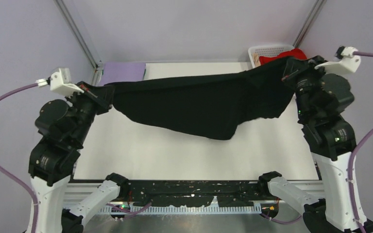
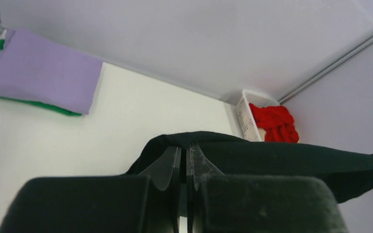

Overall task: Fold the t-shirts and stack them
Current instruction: Flatten out the tshirt

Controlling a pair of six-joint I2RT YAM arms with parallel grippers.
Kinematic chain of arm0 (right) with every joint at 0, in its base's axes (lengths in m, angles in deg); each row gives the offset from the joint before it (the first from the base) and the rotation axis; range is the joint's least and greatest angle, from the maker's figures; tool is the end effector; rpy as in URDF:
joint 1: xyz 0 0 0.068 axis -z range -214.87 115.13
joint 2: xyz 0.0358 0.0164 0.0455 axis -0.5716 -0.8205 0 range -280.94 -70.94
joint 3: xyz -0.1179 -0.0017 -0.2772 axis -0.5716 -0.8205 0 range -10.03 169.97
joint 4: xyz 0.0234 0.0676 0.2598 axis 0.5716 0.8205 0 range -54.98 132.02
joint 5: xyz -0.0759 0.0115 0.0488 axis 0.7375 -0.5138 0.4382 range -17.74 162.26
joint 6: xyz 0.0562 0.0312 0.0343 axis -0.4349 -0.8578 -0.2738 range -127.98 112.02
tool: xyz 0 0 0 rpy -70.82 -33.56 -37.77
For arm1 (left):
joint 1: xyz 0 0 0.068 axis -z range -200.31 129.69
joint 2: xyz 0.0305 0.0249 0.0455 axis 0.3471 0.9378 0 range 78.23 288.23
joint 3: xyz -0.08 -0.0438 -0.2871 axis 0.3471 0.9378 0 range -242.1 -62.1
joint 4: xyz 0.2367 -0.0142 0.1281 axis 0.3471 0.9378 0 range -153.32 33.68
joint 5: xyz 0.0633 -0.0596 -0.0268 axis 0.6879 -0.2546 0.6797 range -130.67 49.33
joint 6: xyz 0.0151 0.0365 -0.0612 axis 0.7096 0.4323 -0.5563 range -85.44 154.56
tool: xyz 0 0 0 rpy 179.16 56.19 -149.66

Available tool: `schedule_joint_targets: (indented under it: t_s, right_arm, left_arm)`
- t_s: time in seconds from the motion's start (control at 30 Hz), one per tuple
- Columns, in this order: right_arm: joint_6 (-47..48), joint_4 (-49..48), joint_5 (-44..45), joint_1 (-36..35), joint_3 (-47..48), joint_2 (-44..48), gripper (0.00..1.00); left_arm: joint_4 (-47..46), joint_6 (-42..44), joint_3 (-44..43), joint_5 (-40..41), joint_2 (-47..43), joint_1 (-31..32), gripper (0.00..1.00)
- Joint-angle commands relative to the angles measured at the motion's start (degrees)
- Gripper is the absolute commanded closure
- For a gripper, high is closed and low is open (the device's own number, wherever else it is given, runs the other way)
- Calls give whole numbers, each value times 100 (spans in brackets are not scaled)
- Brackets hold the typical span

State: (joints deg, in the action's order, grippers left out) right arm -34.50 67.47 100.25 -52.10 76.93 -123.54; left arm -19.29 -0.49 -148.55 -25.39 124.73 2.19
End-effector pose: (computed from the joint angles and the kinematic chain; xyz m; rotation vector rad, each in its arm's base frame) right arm 0.1467 0.0158 0.5434 0.5055 1.4608 0.2306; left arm 0.1041 -0.0258 0.5257 -0.3865 1.6226 -0.5473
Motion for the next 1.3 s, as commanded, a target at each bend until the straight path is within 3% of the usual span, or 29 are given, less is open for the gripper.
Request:
schedule_joint_targets:
  t_s: [0.0,0.33,0.57,1.0,1.27]
  right_arm:
    - [759,-13,114,37,1355,-222,95]
    - [1411,87,-340,36,2857,-415,95]
    - [1494,842,-928,36,4058,-498,95]
    - [1444,988,-1946,36,4218,280,95]
    - [1541,891,-1699,36,4089,87,95]
  left_arm:
    - [300,477,-803,285,-29,-27,100]
    - [516,735,-1762,195,-197,-27,100]
    - [522,999,-2247,-582,-369,-27,100]
    - [645,1092,-2951,-1061,-557,-27,100]
    - [443,1245,-2891,-779,-280,-27,100]
